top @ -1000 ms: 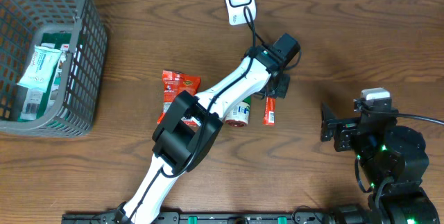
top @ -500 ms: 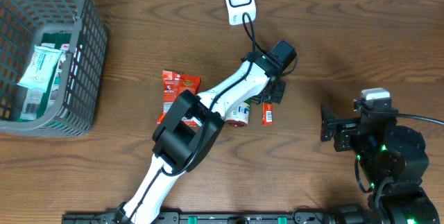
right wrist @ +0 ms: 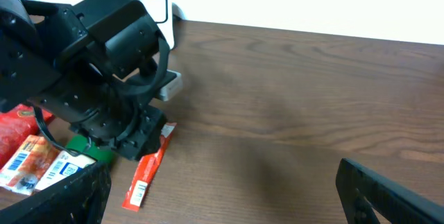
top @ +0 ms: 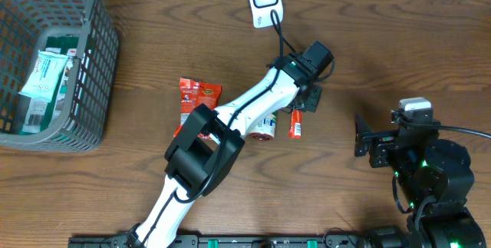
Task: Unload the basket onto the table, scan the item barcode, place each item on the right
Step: 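Lower the stick packet onto the table right of the jar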
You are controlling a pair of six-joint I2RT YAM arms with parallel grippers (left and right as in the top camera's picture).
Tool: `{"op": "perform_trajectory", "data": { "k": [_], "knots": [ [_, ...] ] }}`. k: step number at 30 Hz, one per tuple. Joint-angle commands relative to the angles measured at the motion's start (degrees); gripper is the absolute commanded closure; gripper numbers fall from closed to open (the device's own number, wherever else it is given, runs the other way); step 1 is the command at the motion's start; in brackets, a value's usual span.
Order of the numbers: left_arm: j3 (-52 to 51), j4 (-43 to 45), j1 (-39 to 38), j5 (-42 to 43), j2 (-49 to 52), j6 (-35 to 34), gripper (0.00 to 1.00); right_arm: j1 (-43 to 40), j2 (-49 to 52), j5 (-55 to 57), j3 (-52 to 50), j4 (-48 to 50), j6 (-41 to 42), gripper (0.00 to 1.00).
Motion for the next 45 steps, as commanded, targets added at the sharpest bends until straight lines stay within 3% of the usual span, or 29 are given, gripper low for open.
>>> {"op": "perform_trajectory", "data": {
  "k": [1, 11, 22, 45],
  "knots": [
    [-1.2, 1.0, -1.5, -0.5, 0.6, 0.3, 0.93, -0.5, 0.1, -0.1, 1.1, -0.1, -0.8, 0.01],
    [-2.6, 1.3, -2.3, -1.7, 1.9, 0.3, 0.93, -0.5, 0.1, -0.1, 1.1, -0.1, -0.8, 0.01],
    [-6.0, 1.6, -2.1, -8.5, 2.0, 0.3, 0.93, -0.5, 0.1, -0.1, 1.1, -0.1, -0.8, 0.01],
    [-6.0, 0.9, -1.7, -8.5, 1.7, 0.8, 0.93, -0.5, 0.1, -0.1, 1.1, -0.3, -0.8, 0.01]
  ]
}}
